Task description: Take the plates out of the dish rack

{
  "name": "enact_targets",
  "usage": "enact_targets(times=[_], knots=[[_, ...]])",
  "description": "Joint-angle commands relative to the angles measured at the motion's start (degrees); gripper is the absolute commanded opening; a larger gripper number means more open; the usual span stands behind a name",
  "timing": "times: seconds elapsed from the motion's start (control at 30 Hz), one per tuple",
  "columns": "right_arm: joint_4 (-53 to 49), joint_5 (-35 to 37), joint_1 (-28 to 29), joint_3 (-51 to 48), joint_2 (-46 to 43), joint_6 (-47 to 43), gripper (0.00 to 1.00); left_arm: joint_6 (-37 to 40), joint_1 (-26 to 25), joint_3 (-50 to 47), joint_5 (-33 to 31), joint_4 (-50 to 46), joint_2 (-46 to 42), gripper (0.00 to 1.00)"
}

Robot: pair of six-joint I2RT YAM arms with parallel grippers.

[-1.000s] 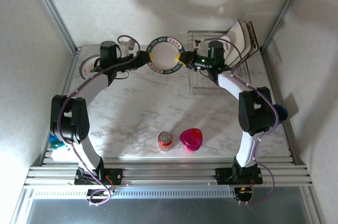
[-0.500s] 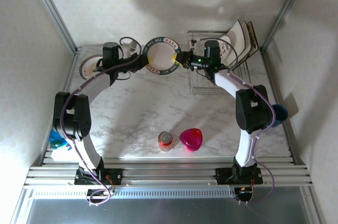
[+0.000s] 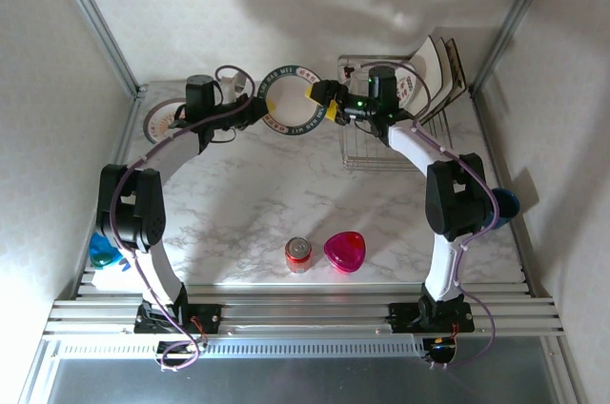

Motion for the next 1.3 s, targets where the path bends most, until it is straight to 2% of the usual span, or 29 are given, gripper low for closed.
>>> enact_targets(times=[0.0, 0.2, 0.33, 0.43, 0.47, 0.6, 0.73, 0.87, 0.97, 1.27], knots=[[-9.6, 2.8, -0.7, 3.5, -1.5, -6.3, 0.99, 0.5, 0.5, 1.0, 0.4, 3.6, -0.3, 0.0], [-30.2, 12.4, -3.7, 10.4, -4.8, -19.4, 0.99, -0.8, 1.7, -0.4, -0.3, 5.4, -1.4, 0.0], [-46.0, 22.1, -6.5, 18.0, -5.5, -28.1, 0.99, -4.2, 3.8, -3.4, -3.9, 8.8, -3.1, 0.0], [-57.3, 33.6, -7.3, 24.2, -4.7, -35.2, 0.99, -9.0, 6.2, -7.2, -7.0, 14.8, -4.9, 0.0], [-61.2, 40.2, -7.3, 26.0, -3.9, -37.6, 0.99, -10.0, 6.9, -8.4, -8.4, 16.0, -5.6, 0.0], [-72.4, 54.6, -8.5, 33.9, 0.8, -43.2, 0.99, -11.6, 9.1, -11.8, -14.2, 16.6, -9.0, 0.0], [-77.1, 58.5, -10.1, 37.3, 3.3, -45.5, 0.99, -15.1, 11.9, -17.5, -21.3, 19.4, -13.4, 0.0], [-81.7, 61.3, -10.7, 41.8, 6.9, -47.5, 0.99, -21.8, 15.8, -24.6, -25.4, 25.2, -16.3, 0.0], [-82.6, 61.0, -11.0, 43.5, 8.1, -47.7, 0.99, -24.7, 17.6, -27.8, -27.4, 27.1, -17.2, 0.0], [-80.9, 58.9, -10.9, 42.4, 7.3, -48.1, 0.99, -26.1, 20.4, -32.0, -33.9, 25.9, -18.6, 0.0]])
